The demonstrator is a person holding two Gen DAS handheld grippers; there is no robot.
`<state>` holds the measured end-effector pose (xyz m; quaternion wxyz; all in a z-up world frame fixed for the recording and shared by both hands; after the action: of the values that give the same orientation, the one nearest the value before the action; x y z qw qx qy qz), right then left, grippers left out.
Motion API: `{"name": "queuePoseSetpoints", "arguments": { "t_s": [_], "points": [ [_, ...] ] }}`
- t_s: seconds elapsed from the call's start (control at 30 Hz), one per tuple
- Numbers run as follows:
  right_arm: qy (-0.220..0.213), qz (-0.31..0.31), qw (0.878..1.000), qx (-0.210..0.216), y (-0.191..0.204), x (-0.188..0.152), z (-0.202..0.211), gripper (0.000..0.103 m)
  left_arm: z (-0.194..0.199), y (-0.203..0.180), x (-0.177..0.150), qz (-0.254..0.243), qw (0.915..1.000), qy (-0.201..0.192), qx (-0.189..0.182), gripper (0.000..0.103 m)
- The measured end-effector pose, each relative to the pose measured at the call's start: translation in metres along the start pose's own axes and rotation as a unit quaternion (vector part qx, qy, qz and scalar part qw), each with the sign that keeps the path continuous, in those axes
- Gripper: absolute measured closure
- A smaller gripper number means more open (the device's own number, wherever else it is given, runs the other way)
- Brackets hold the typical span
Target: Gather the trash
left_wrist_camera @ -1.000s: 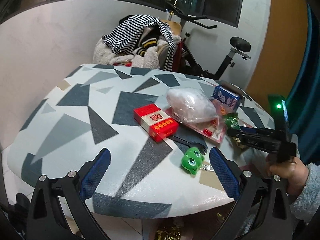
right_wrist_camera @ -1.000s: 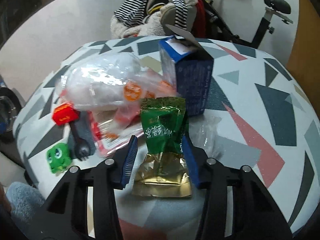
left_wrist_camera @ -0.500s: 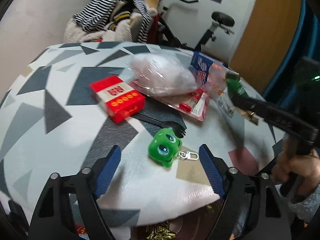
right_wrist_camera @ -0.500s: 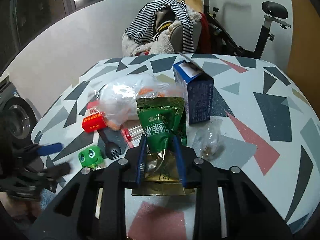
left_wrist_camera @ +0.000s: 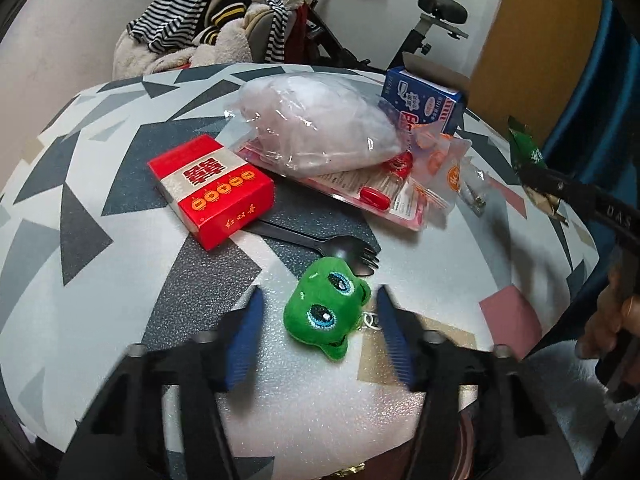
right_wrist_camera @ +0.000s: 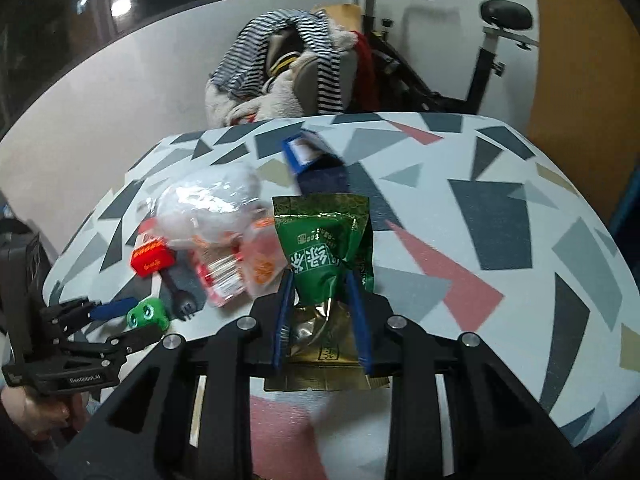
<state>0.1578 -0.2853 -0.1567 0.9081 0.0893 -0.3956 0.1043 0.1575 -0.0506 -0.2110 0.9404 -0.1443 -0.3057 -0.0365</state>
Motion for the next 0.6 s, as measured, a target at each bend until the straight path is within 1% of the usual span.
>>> {"name": "queuePoseSetpoints", "arguments": {
  "t_s": [0.03, 0.1, 0.27, 0.6],
  "points": [
    [-0.003, -0.009, 1.0, 0.002, -0.004, -0.001, 0.002, 0.074, 0.0, 0.0, 0.0, -0.002, 1.0, 0.0, 0.0, 0.071],
    [-0.005, -0.012, 1.0, 0.002, -0.005, -0.002, 0.005, 0.074, 0.002, -0.001, 0.0, -0.007, 1.0, -0.004, -0.005, 0.072],
    [-0.01, -0.002, 1.0, 0.004, -0.001, -0.006, 0.014, 0.074, 0.018, -0.008, 0.001, -0.022, 0.9994, -0.024, -0.014, 0.073],
    [-0.021, 0.027, 0.999, 0.02, 0.024, -0.006, 0.036, 0.074, 0.081, -0.015, 0.01, -0.012, 0.9963, -0.075, -0.04, 0.073]
  ]
}}
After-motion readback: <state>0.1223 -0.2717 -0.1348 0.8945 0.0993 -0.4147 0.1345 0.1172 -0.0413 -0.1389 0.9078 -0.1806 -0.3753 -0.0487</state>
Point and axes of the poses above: each gripper's, at about its wrist camera, not at the fingertips, and z roughly against the way its jaws point, y to its left, x to its top, the point moved 3 cm from there along -z, roughly the way its jaws point, and after that the axes turned 9 degrees about z, right-handed, at the moved point
